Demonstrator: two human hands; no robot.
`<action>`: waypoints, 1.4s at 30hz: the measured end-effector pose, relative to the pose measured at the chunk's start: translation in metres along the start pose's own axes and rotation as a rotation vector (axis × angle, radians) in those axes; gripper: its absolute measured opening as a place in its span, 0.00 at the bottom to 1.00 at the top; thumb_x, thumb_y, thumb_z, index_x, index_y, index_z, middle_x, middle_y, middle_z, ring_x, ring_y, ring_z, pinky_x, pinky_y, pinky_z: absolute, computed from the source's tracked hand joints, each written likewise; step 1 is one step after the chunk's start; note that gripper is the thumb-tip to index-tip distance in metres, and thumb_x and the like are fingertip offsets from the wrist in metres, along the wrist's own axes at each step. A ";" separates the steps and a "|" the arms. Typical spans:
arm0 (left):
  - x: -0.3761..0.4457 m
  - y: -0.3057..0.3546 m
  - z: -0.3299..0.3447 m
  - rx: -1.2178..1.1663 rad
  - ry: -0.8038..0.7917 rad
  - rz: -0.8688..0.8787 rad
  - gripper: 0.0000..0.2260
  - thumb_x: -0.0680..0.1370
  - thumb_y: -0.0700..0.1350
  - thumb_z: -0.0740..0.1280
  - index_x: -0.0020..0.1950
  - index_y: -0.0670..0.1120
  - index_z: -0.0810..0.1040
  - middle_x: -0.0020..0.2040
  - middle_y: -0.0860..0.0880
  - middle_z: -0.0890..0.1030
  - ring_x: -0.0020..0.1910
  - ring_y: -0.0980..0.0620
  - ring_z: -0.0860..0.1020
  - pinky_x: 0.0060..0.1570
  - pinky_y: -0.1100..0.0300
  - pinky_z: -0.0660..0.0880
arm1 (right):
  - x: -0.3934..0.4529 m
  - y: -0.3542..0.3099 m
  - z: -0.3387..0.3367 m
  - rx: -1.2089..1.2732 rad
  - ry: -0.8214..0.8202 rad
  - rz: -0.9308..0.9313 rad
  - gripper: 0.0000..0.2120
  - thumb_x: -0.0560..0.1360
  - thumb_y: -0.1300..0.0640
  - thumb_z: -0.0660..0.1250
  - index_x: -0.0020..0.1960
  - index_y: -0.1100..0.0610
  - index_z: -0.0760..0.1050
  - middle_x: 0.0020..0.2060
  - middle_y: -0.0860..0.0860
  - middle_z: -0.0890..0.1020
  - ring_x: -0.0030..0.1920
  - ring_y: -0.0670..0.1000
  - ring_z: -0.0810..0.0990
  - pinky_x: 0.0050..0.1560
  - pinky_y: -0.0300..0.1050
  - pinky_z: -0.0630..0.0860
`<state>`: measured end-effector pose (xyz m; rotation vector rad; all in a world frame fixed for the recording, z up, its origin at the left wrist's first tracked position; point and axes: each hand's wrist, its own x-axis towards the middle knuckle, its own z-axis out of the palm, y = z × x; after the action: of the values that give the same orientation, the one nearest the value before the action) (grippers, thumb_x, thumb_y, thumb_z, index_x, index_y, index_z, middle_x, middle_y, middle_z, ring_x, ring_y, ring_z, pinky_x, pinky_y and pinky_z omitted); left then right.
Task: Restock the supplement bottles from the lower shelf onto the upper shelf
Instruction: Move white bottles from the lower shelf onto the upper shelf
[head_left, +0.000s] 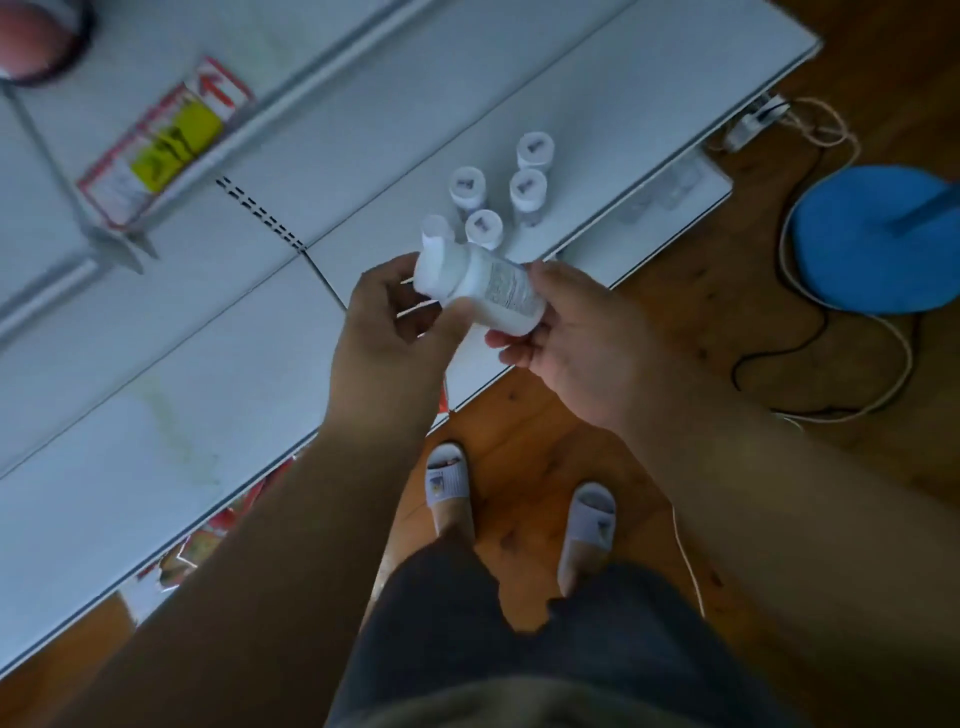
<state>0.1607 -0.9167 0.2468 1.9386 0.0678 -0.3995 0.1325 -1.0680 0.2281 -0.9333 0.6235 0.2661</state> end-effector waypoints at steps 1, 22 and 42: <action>-0.012 0.015 0.001 -0.057 0.010 -0.009 0.16 0.76 0.51 0.71 0.63 0.54 0.75 0.55 0.58 0.82 0.52 0.60 0.82 0.48 0.63 0.80 | -0.019 -0.010 0.003 0.031 -0.012 -0.035 0.13 0.83 0.54 0.57 0.62 0.61 0.73 0.49 0.58 0.82 0.46 0.55 0.80 0.46 0.46 0.78; -0.073 0.183 -0.006 -0.384 -0.027 0.193 0.07 0.82 0.43 0.64 0.59 0.47 0.77 0.50 0.50 0.86 0.49 0.51 0.84 0.51 0.50 0.78 | -0.152 -0.160 0.032 -0.599 -0.020 -0.572 0.07 0.77 0.59 0.70 0.54 0.53 0.77 0.48 0.50 0.84 0.47 0.45 0.83 0.46 0.41 0.81; 0.123 0.206 -0.077 0.288 0.213 0.205 0.15 0.73 0.48 0.75 0.58 0.54 0.77 0.47 0.58 0.82 0.46 0.59 0.81 0.50 0.57 0.79 | 0.044 -0.269 0.138 -1.171 -0.114 -0.697 0.14 0.77 0.53 0.70 0.62 0.48 0.73 0.56 0.45 0.81 0.56 0.46 0.79 0.58 0.45 0.76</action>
<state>0.3430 -0.9459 0.4182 2.2427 -0.0535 -0.0663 0.3468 -1.1136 0.4407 -2.1678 -0.0630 0.0255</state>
